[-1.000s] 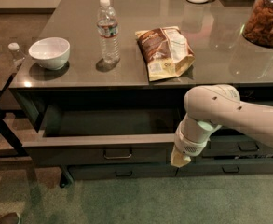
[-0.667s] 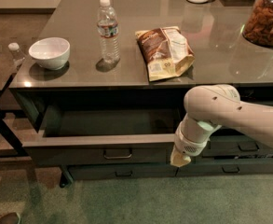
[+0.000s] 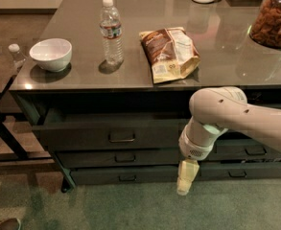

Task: Close top drawer

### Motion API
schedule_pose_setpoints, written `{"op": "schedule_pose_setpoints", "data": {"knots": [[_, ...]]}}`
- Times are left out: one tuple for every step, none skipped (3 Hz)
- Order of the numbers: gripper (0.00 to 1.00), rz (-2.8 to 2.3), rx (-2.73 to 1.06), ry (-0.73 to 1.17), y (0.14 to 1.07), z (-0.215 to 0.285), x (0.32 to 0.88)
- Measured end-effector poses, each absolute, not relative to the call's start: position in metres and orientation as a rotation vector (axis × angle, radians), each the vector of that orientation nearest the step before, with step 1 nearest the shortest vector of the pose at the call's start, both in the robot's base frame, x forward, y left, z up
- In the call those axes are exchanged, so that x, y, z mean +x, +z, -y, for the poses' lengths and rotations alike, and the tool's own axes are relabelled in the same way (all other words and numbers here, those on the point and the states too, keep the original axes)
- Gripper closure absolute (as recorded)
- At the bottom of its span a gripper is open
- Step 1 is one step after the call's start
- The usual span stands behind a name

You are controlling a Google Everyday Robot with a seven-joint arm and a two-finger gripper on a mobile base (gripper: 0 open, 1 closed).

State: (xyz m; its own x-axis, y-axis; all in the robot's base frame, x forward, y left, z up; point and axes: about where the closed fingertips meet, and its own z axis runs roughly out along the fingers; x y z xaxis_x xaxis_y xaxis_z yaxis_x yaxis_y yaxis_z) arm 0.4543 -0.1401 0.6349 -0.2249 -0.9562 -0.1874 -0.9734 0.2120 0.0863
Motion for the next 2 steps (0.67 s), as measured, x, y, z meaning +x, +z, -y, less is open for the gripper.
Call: {"op": "schedule_pose_setpoints", "data": {"knots": [[0.0, -2.371, -1.895, 0.283, 0.6349, 0.1401, 0.4543], [0.19, -2.371, -1.895, 0.283, 0.6349, 0.1401, 0.4543]]}}
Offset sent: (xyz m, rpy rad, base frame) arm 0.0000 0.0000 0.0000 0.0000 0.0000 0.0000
